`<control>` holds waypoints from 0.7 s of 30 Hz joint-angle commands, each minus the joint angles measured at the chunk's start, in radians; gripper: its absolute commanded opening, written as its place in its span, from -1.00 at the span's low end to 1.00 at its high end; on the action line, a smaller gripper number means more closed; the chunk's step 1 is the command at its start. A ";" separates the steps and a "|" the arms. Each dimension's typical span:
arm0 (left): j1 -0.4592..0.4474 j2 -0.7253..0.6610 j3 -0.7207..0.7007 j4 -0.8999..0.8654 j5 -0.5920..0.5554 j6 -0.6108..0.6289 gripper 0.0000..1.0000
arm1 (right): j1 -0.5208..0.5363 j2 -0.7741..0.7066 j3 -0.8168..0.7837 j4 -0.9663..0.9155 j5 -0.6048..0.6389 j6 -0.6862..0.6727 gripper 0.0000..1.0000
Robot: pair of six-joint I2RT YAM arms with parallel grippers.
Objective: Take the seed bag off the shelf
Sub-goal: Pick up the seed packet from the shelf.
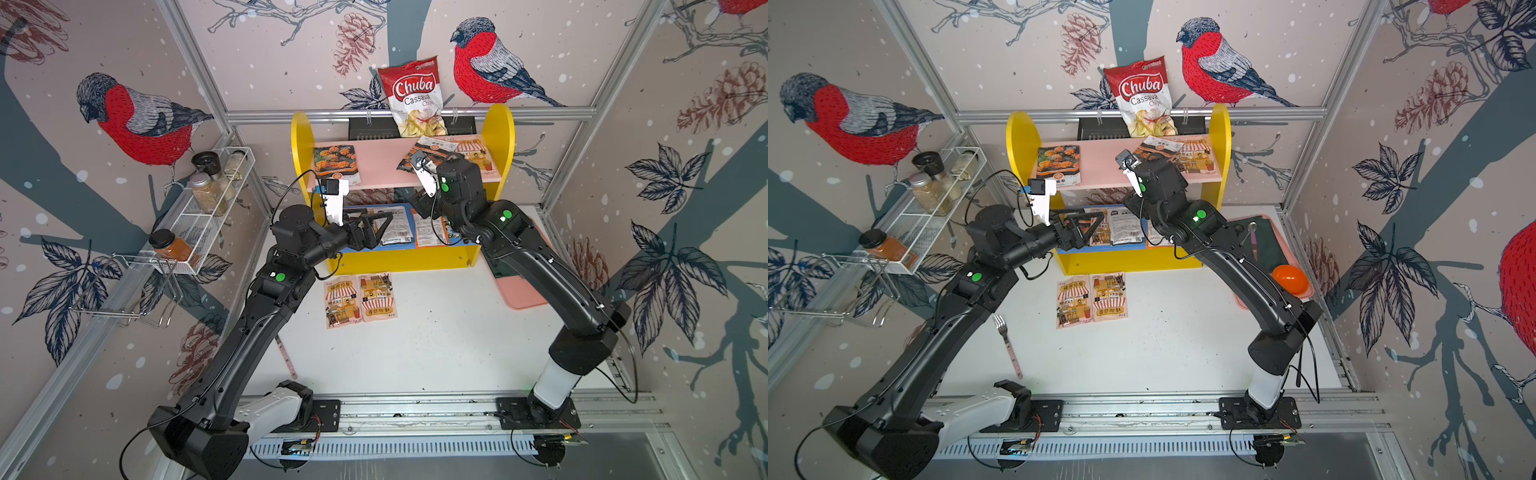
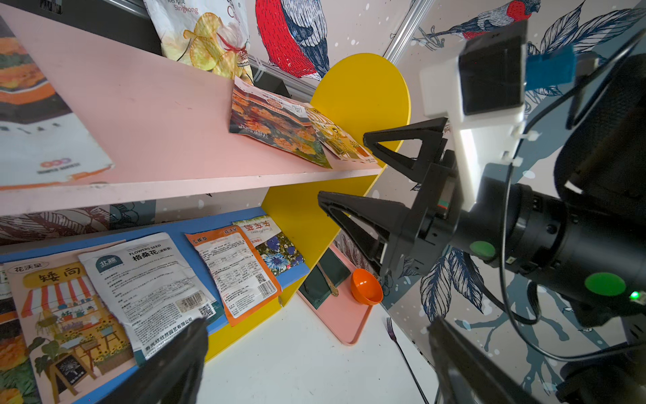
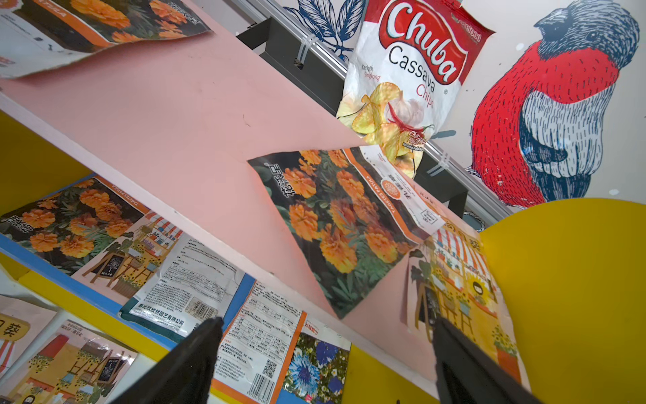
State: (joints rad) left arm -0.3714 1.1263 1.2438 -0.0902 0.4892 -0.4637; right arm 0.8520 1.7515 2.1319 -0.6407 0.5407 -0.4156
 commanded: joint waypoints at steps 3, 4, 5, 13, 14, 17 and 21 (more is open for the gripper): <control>-0.004 0.009 0.028 0.017 -0.003 -0.005 0.96 | -0.009 -0.048 0.008 0.003 -0.119 0.064 0.90; -0.004 0.014 0.038 0.015 0.001 -0.008 0.96 | -0.013 -0.060 0.007 0.002 -0.147 0.080 0.91; -0.004 0.022 0.053 0.011 0.007 -0.014 0.96 | -0.020 -0.072 0.010 -0.001 -0.184 0.098 0.91; -0.004 0.114 0.201 0.028 0.040 -0.034 0.96 | -0.173 -0.157 -0.026 0.042 -0.494 0.274 0.96; -0.004 0.137 0.222 0.040 0.058 -0.043 0.96 | -0.199 -0.160 -0.031 0.055 -0.547 0.298 0.96; -0.006 0.202 0.282 0.072 0.089 -0.071 0.96 | -0.267 -0.151 -0.030 0.089 -0.677 0.378 0.96; -0.009 0.291 0.361 0.098 0.129 -0.108 0.95 | -0.338 -0.115 -0.014 0.124 -0.818 0.466 0.96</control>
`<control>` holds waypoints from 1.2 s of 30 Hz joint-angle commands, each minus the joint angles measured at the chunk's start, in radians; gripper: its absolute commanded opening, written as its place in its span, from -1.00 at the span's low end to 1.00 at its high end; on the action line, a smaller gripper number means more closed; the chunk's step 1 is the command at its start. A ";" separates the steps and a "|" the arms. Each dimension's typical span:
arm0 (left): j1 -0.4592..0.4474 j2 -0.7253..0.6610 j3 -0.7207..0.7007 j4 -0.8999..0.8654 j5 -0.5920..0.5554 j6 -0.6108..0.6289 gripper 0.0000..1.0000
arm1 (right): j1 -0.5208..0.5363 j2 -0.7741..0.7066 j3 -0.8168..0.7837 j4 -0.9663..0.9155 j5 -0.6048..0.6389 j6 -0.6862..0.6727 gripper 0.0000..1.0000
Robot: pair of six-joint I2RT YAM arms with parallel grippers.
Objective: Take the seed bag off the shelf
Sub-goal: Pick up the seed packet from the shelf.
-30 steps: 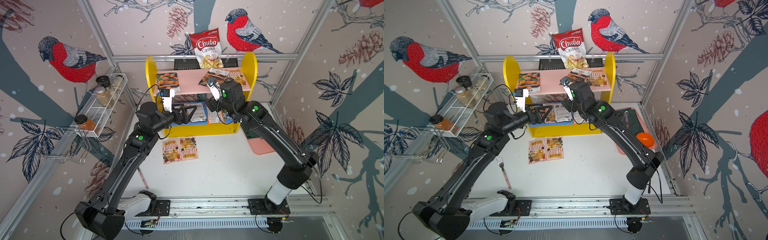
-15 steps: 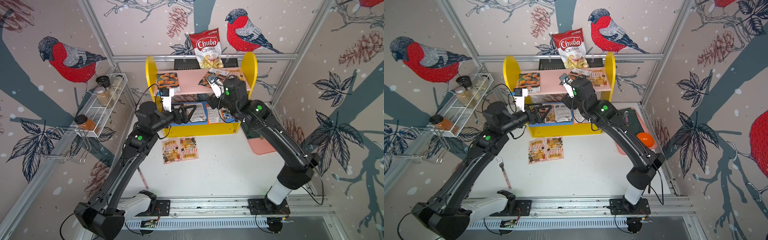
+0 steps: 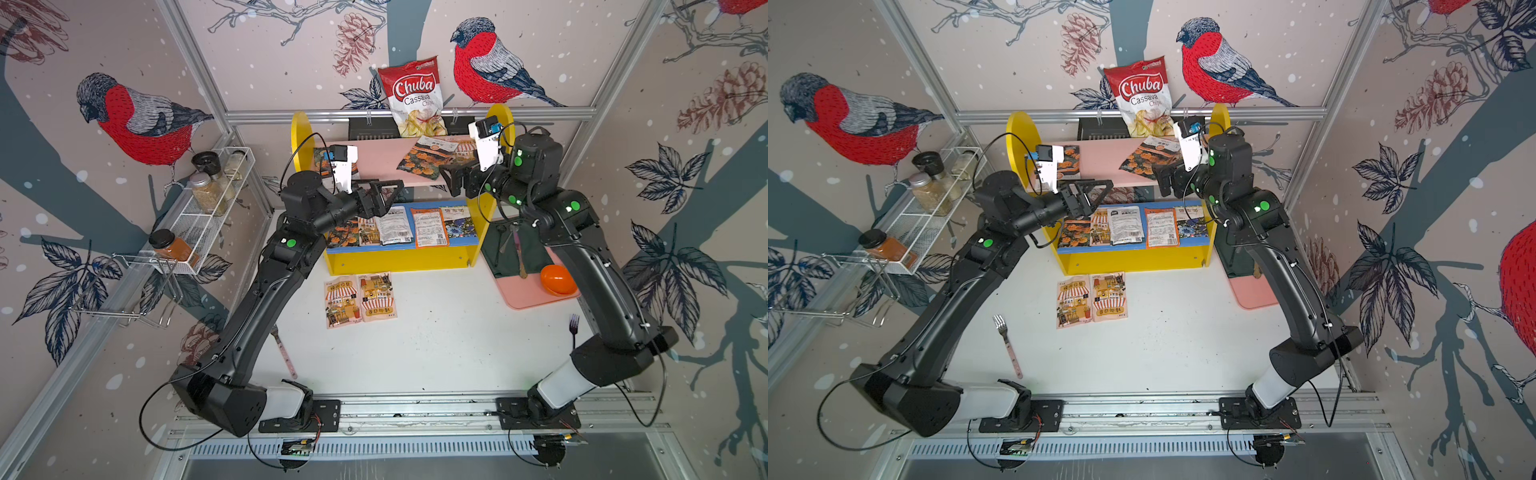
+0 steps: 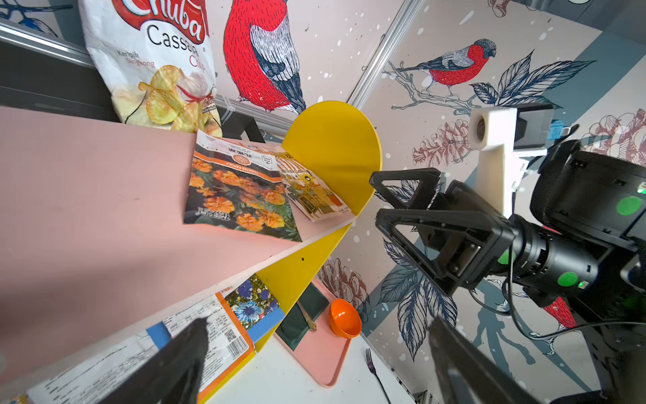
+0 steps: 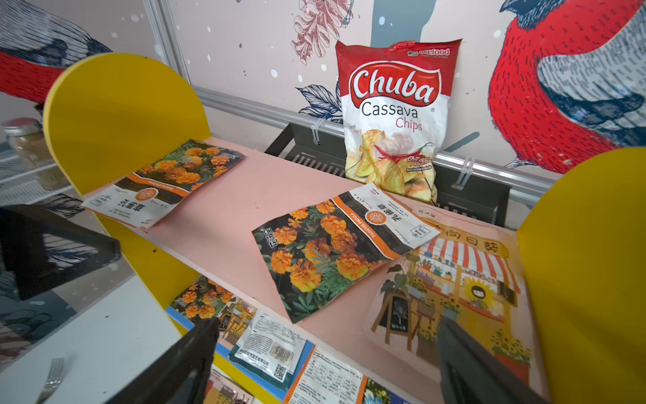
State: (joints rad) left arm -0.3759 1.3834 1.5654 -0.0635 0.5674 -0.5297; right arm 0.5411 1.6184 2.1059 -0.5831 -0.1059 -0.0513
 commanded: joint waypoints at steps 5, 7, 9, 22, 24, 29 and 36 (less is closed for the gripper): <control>-0.005 0.137 0.152 0.073 0.045 -0.047 0.95 | -0.052 0.094 0.086 0.068 -0.239 0.175 0.96; -0.006 0.183 0.200 0.061 0.048 -0.049 0.95 | -0.058 0.132 0.126 0.055 -0.244 0.203 0.96; -0.006 0.229 0.247 0.037 0.040 -0.053 0.95 | -0.062 0.174 0.179 0.028 -0.239 0.231 0.96; -0.007 0.407 0.491 -0.177 -0.046 -0.041 0.95 | -0.098 0.245 0.211 0.022 -0.204 0.353 0.94; -0.006 0.417 0.514 -0.200 -0.062 -0.034 0.94 | -0.111 0.248 0.212 0.022 -0.200 0.374 0.92; -0.006 0.481 0.617 -0.263 -0.060 -0.033 0.92 | -0.122 0.263 0.213 0.017 -0.201 0.396 0.88; -0.006 0.557 0.740 -0.350 -0.082 -0.036 0.76 | -0.118 0.270 0.215 0.001 -0.176 0.386 0.76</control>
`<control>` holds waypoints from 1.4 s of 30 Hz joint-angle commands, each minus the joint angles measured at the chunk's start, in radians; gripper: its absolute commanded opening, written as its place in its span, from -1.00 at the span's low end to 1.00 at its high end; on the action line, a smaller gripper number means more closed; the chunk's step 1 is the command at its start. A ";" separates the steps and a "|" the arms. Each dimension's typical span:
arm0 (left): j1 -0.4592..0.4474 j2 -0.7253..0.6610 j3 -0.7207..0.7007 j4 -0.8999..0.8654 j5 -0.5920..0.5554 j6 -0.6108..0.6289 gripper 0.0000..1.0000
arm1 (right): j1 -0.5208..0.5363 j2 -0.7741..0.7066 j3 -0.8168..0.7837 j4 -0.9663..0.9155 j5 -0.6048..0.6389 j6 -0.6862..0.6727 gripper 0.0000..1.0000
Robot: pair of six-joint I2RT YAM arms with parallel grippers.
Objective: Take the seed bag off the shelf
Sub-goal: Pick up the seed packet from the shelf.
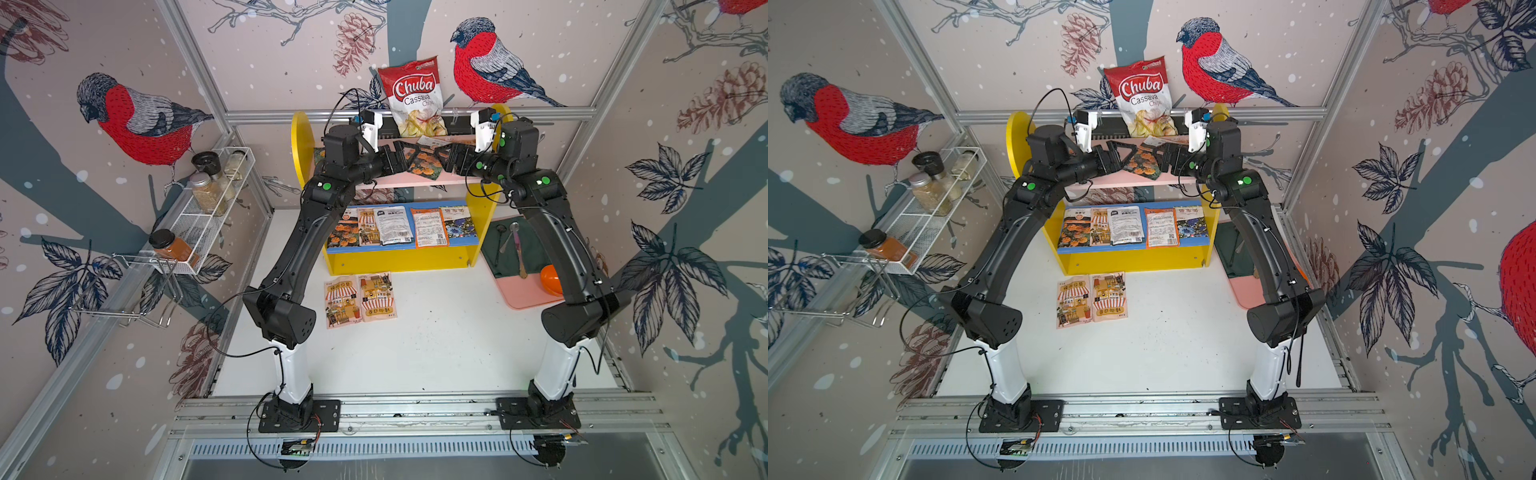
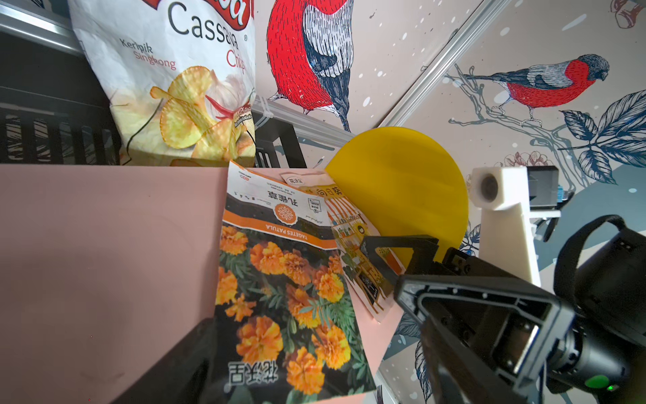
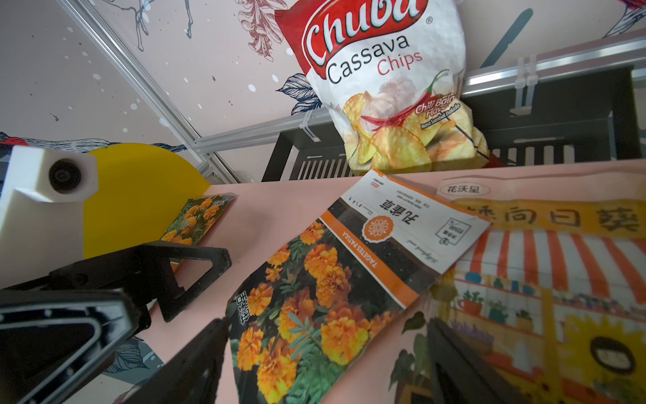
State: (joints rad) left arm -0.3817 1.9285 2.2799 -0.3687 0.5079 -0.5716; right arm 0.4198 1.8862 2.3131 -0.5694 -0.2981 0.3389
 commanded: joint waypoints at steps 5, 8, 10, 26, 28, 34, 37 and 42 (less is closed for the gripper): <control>0.000 0.046 0.085 -0.100 -0.035 -0.013 0.72 | 0.023 0.022 0.048 -0.057 0.043 -0.030 0.68; 0.000 0.079 0.144 -0.154 -0.040 -0.018 0.69 | 0.037 0.039 0.074 -0.084 0.062 -0.041 0.65; 0.000 0.090 0.162 -0.172 -0.045 -0.020 0.67 | 0.038 0.043 0.073 -0.088 0.063 -0.041 0.63; 0.007 0.106 0.176 -0.232 -0.043 -0.042 0.33 | 0.056 0.048 0.066 -0.107 0.092 -0.033 0.28; 0.007 0.109 0.180 -0.239 -0.041 -0.045 0.29 | 0.057 0.050 0.066 -0.111 0.094 -0.033 0.24; 0.006 0.121 0.195 -0.283 -0.032 -0.042 0.23 | 0.065 0.057 0.069 -0.117 0.100 -0.035 0.15; 0.004 0.121 0.199 -0.312 -0.041 -0.035 0.22 | 0.075 0.059 0.071 -0.120 0.114 -0.040 0.09; -0.002 0.117 0.204 -0.350 -0.041 -0.025 0.20 | 0.085 0.059 0.072 -0.124 0.121 -0.044 0.03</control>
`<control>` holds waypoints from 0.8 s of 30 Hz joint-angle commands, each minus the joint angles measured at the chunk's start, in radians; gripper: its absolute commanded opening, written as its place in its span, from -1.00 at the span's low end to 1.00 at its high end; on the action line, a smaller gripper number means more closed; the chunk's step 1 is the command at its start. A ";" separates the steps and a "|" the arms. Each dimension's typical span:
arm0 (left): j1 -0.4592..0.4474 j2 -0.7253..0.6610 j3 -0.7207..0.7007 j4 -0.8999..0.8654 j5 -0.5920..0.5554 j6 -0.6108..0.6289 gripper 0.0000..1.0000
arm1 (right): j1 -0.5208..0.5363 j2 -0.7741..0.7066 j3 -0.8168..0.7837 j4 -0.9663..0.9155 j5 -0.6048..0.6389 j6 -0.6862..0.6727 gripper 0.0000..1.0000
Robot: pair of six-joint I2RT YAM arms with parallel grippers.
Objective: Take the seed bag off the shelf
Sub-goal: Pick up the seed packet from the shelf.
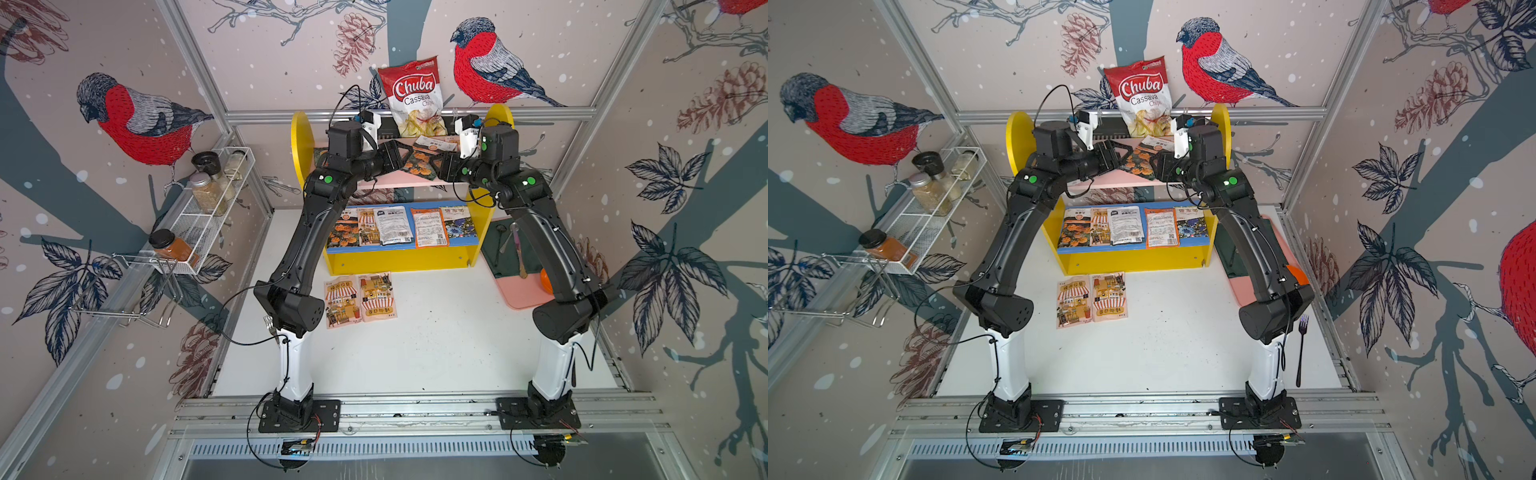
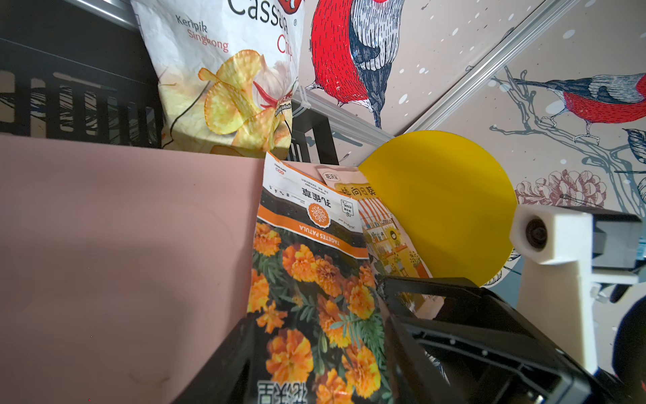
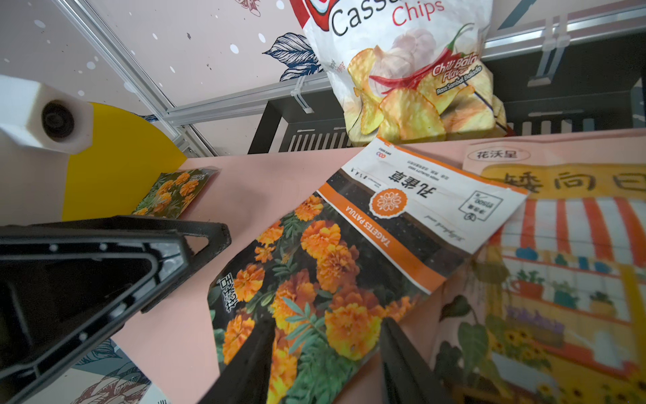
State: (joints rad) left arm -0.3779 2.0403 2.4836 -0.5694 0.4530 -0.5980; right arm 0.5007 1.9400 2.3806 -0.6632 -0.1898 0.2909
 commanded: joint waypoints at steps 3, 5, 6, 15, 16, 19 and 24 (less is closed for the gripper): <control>-0.009 0.003 0.001 -0.169 0.013 0.013 0.20 | 0.009 0.003 0.003 -0.029 0.016 0.004 0.01; -0.010 0.001 -0.003 -0.176 0.014 0.017 0.20 | 0.012 0.004 0.004 -0.032 0.011 0.004 -0.01; -0.012 0.000 -0.002 -0.179 0.014 0.019 0.20 | 0.012 0.003 0.004 -0.033 0.010 0.005 -0.02; -0.034 -0.024 -0.024 -0.212 0.008 0.046 0.20 | 0.043 -0.015 0.002 -0.061 0.034 -0.024 -0.08; -0.037 -0.035 -0.037 -0.211 0.007 0.048 0.20 | 0.048 -0.019 0.002 -0.068 0.040 -0.031 -0.10; -0.045 -0.070 -0.088 -0.206 -0.004 0.056 0.20 | 0.063 -0.033 -0.010 -0.081 0.058 -0.047 -0.11; -0.047 -0.150 -0.182 -0.171 -0.048 0.066 0.20 | 0.088 -0.092 -0.075 -0.054 0.095 -0.073 -0.11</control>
State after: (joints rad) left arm -0.4221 1.9114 2.3360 -0.6369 0.4423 -0.5419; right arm 0.5797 1.8771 2.3253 -0.7334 -0.1310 0.2478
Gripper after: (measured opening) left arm 0.598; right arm 0.444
